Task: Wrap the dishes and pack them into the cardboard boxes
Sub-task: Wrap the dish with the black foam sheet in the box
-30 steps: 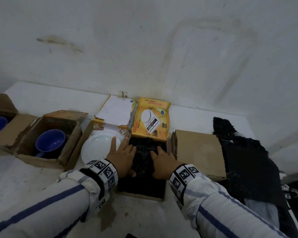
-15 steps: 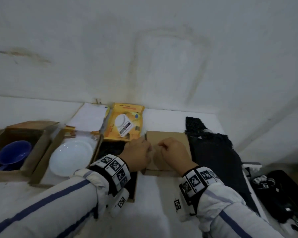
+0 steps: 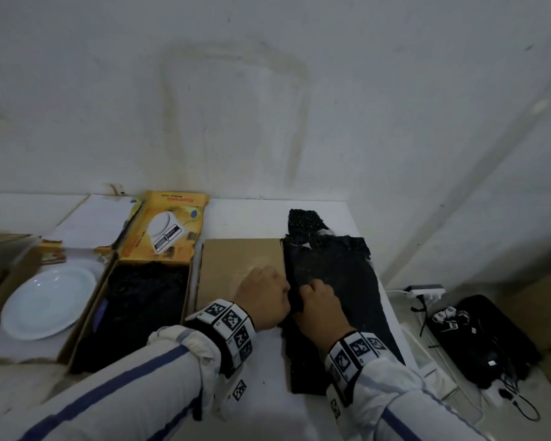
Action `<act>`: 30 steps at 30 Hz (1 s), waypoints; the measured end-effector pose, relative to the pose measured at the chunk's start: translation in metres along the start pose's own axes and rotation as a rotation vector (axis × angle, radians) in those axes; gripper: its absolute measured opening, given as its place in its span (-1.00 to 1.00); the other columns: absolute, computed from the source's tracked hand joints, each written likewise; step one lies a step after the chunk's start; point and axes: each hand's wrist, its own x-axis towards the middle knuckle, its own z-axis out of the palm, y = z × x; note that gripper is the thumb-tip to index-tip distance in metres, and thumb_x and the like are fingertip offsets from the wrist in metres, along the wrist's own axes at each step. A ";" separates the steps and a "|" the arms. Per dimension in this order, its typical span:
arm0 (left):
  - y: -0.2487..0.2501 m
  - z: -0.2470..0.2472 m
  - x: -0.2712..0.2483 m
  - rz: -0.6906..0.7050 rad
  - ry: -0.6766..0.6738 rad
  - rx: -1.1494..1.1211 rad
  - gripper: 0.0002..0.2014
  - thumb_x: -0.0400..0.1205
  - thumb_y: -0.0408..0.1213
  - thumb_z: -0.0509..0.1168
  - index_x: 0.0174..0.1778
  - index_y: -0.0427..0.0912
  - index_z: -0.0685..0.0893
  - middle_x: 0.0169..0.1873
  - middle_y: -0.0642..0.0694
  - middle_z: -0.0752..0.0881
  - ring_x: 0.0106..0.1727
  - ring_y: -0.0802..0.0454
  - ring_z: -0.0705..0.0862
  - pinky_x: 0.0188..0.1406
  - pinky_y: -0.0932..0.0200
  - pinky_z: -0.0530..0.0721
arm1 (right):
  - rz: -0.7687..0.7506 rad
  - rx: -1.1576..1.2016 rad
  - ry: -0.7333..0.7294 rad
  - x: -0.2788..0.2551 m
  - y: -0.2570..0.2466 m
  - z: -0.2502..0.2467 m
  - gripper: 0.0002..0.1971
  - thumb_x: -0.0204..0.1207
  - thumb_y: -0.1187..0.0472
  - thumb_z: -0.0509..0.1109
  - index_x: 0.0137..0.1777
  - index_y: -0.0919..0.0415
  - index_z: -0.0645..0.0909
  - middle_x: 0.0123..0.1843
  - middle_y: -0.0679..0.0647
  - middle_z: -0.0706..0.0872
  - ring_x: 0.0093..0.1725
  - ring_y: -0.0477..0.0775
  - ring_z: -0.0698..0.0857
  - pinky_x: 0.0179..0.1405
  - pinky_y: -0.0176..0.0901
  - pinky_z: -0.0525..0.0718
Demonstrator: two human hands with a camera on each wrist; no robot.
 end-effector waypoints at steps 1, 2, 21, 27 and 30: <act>0.001 0.001 0.000 -0.011 0.009 -0.009 -0.66 0.65 -0.12 0.16 0.31 -0.05 0.61 0.27 -0.08 0.50 0.29 -0.14 0.43 0.27 0.12 0.37 | -0.002 0.009 0.023 0.001 0.001 0.001 -0.70 0.55 0.16 0.24 0.22 0.27 0.49 0.33 0.20 0.44 0.31 0.26 0.43 0.21 0.00 0.47; 0.002 0.002 0.000 -0.028 0.012 -0.020 -0.66 0.65 -0.13 0.15 0.33 -0.04 0.60 0.27 -0.07 0.50 0.30 -0.14 0.41 0.28 0.11 0.36 | -0.005 0.016 0.037 0.001 0.003 0.001 -0.75 0.56 0.23 0.20 0.19 0.29 0.51 0.31 0.21 0.46 0.30 0.26 0.44 0.19 -0.01 0.48; 0.020 -0.014 0.000 -0.136 -0.092 -0.648 -0.61 0.71 0.05 0.11 0.05 -0.19 0.68 -0.07 -0.12 0.75 -0.03 0.01 0.70 -0.04 0.12 0.58 | 0.042 0.706 0.393 0.009 0.025 -0.027 -0.85 0.34 0.53 0.34 -0.18 0.33 0.66 -0.14 0.00 0.46 -0.26 -0.08 0.46 -0.21 -0.69 0.37; 0.025 -0.017 0.004 -0.243 0.024 -1.037 -0.67 0.57 0.01 0.32 0.11 -0.14 0.64 0.01 -0.17 0.77 0.08 -0.10 0.74 0.23 -0.18 0.65 | -0.061 0.678 0.382 0.000 0.017 -0.026 -0.91 0.40 0.45 0.36 -0.14 0.31 0.62 -0.18 -0.05 0.44 -0.30 -0.09 0.45 -0.26 -0.59 0.38; 0.022 -0.016 0.004 -0.289 0.010 -0.881 -0.69 0.53 0.00 0.27 0.05 -0.09 0.70 -0.08 -0.15 0.78 -0.01 -0.12 0.75 0.14 -0.21 0.67 | -0.014 0.667 0.392 0.000 0.017 -0.022 -0.92 0.46 0.35 0.38 -0.06 0.30 0.62 -0.11 0.00 0.48 -0.15 0.00 0.50 -0.20 -0.40 0.32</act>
